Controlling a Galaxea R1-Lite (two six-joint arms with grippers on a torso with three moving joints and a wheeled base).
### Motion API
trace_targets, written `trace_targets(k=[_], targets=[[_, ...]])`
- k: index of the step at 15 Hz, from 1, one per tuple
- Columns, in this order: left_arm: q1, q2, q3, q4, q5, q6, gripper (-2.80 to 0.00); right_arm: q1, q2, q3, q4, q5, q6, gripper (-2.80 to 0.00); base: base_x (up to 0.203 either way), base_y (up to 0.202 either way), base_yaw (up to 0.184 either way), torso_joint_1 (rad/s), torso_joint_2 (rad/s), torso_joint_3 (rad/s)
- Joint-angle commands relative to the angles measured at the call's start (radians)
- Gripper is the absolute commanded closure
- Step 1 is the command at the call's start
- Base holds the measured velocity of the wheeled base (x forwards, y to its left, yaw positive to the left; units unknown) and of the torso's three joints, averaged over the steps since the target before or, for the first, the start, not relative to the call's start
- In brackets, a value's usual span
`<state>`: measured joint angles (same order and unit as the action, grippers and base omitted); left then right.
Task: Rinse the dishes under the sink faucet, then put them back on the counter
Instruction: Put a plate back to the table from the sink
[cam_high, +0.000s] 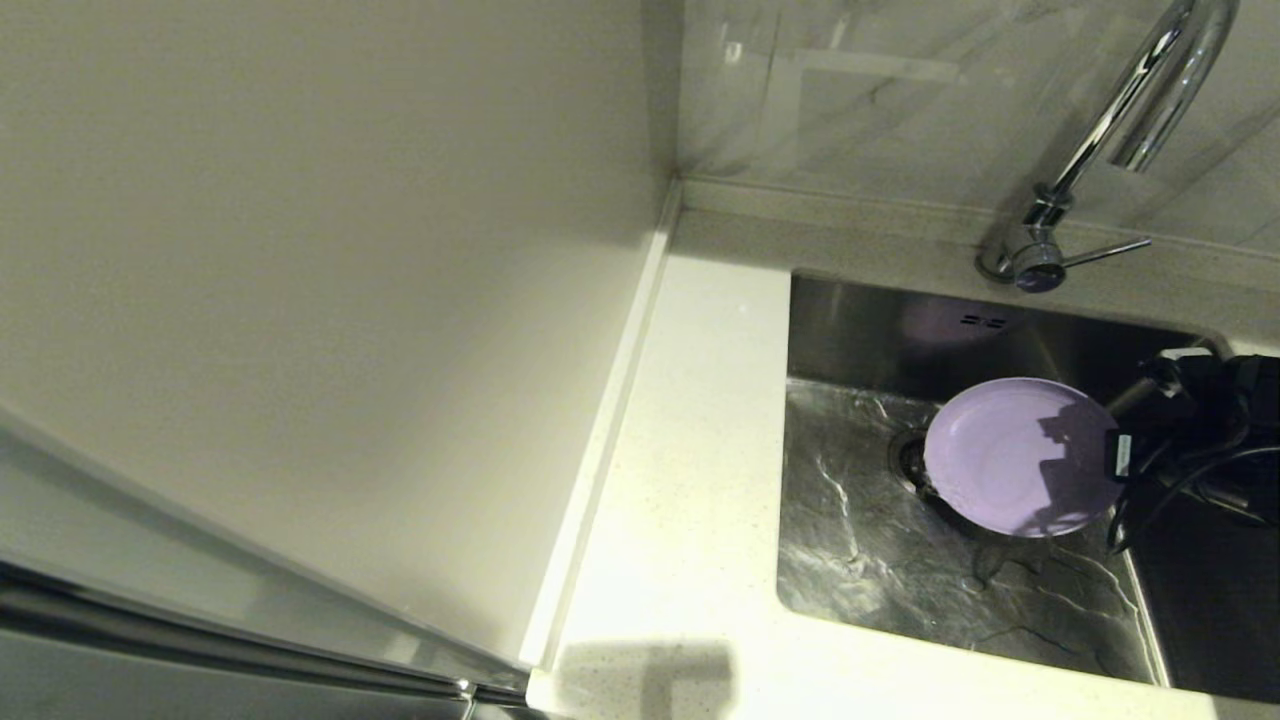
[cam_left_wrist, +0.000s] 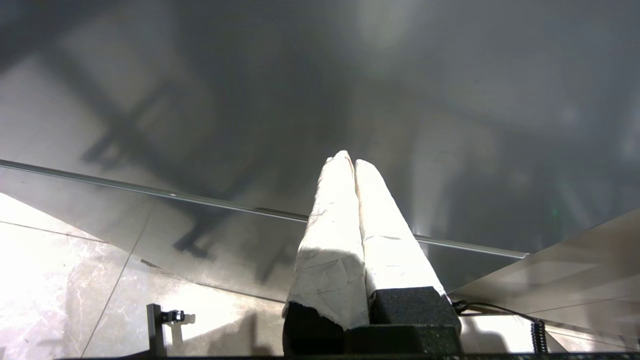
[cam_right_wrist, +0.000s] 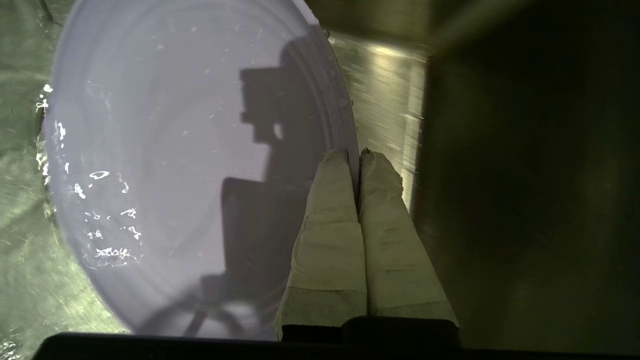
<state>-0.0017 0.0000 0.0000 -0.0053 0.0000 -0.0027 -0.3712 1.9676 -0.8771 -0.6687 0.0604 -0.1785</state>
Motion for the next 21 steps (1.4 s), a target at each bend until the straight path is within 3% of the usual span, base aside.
trace_targets(k=[1,4,8,13,16,21], targets=[[0.000,0.000,0.002,-0.001,0.000,0.000,0.00,-0.030,-0.076,0.034,-0.005,0.001,0.000,0.00,0.000,0.000,0.000,0.000,0.00,0.000],[0.000,0.000,0.003,-0.001,0.000,0.000,0.00,-0.054,-0.119,0.036,-0.016,0.000,-0.003,0.00,0.000,0.000,0.000,0.000,0.00,0.000],[0.000,0.000,0.002,-0.001,0.000,0.000,0.00,-0.066,-0.177,0.082,-0.144,-0.018,-0.049,0.00,0.000,0.000,0.000,0.000,0.00,0.000],[0.000,0.000,0.002,-0.001,0.000,0.000,0.00,-0.104,-0.235,0.218,-0.411,-0.022,-0.166,0.00,0.000,0.000,0.000,0.000,0.00,0.000],[0.000,0.000,0.002,-0.001,0.000,0.000,0.00,-0.193,-0.254,0.281,-0.482,-0.020,-0.240,0.00,0.000,0.000,0.000,0.000,0.00,0.000],[0.000,0.000,0.003,-0.001,0.000,0.000,0.00,-0.255,-0.260,0.329,-0.709,-0.022,-0.258,0.00,0.000,0.000,0.000,0.000,0.00,0.000]])
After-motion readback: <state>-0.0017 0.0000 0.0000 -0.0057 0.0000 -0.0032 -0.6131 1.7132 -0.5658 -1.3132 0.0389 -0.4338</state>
